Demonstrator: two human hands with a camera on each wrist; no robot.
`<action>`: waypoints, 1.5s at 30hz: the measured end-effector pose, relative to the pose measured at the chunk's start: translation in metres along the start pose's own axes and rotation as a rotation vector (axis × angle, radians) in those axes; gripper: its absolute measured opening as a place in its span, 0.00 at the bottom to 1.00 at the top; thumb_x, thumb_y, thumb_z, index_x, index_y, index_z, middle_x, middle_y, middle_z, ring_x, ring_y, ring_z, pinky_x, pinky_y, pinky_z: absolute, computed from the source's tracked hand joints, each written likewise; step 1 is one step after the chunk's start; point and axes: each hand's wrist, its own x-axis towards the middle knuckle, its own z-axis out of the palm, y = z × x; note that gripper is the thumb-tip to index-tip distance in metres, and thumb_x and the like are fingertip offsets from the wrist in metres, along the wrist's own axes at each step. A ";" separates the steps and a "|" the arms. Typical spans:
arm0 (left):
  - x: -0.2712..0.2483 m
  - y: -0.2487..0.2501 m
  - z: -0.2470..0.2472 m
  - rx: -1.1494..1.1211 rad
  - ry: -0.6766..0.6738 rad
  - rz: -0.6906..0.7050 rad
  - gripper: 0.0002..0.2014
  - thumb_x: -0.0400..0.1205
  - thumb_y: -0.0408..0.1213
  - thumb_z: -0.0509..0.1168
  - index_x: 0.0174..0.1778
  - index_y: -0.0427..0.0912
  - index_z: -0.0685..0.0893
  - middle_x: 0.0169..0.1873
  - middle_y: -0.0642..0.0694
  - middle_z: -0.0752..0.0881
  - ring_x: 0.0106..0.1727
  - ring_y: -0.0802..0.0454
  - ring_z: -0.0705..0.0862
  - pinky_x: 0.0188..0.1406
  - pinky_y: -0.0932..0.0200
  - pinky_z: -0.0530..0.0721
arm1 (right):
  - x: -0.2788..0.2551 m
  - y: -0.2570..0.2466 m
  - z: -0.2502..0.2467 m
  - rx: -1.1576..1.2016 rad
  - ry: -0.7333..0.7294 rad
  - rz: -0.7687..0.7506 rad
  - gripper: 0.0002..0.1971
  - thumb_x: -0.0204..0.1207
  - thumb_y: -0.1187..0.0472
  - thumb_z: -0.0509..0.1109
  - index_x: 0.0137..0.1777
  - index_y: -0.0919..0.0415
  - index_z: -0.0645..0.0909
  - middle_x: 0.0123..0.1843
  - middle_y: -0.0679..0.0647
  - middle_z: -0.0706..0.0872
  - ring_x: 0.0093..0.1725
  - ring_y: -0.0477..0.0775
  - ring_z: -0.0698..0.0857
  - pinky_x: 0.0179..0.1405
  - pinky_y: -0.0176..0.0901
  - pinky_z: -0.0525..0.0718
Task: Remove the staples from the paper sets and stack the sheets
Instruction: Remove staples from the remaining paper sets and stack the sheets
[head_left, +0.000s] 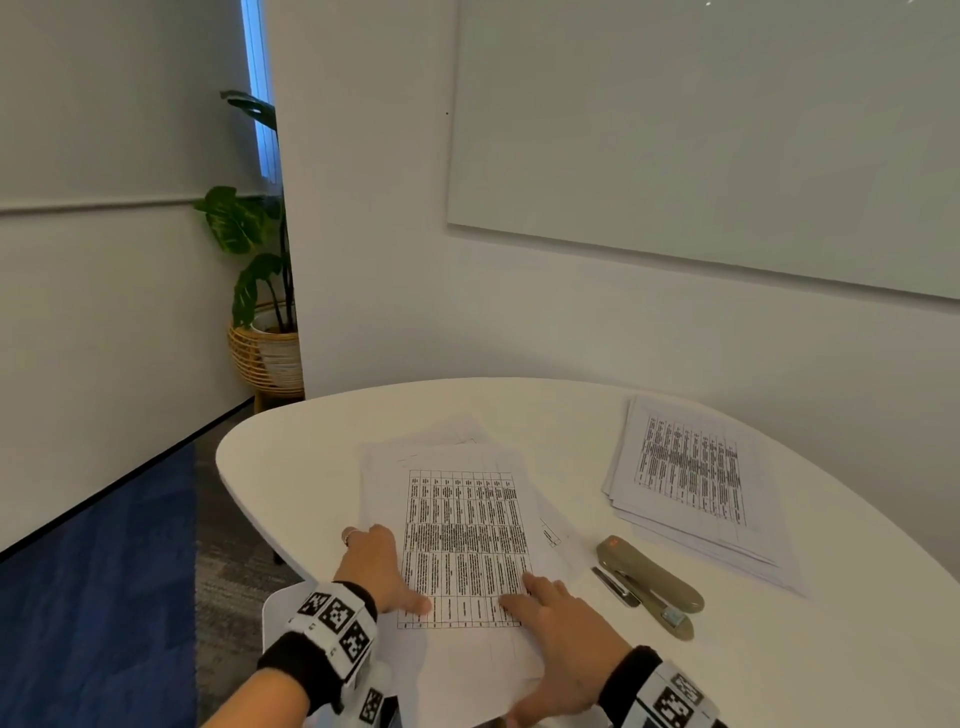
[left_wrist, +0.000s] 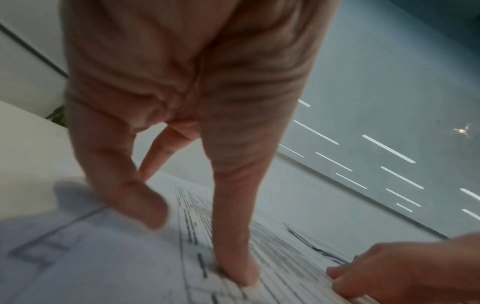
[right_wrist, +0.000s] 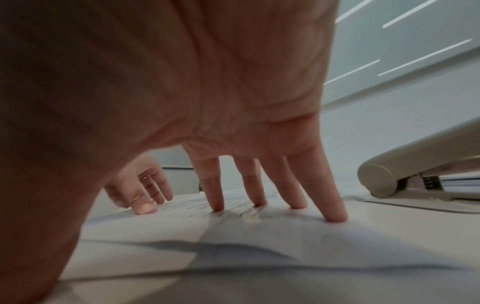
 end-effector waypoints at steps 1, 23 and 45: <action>0.000 -0.001 -0.001 0.032 0.003 0.008 0.43 0.63 0.58 0.80 0.66 0.39 0.68 0.67 0.38 0.66 0.62 0.47 0.76 0.61 0.57 0.79 | 0.000 -0.002 0.002 -0.010 0.002 -0.002 0.55 0.59 0.37 0.78 0.82 0.44 0.49 0.85 0.54 0.45 0.83 0.67 0.48 0.80 0.62 0.59; 0.000 -0.031 -0.017 -0.590 0.170 0.113 0.22 0.87 0.54 0.49 0.48 0.42 0.80 0.47 0.44 0.85 0.52 0.45 0.84 0.53 0.51 0.81 | -0.024 0.038 -0.031 0.532 0.768 -0.131 0.15 0.83 0.63 0.63 0.51 0.37 0.82 0.37 0.22 0.84 0.43 0.22 0.81 0.40 0.19 0.74; -0.024 -0.004 0.037 -0.355 -0.114 0.343 0.38 0.62 0.43 0.83 0.65 0.49 0.69 0.59 0.55 0.80 0.62 0.54 0.80 0.64 0.56 0.80 | -0.023 0.125 -0.038 0.140 0.236 0.301 0.25 0.73 0.52 0.74 0.68 0.55 0.74 0.63 0.53 0.82 0.50 0.49 0.77 0.49 0.34 0.73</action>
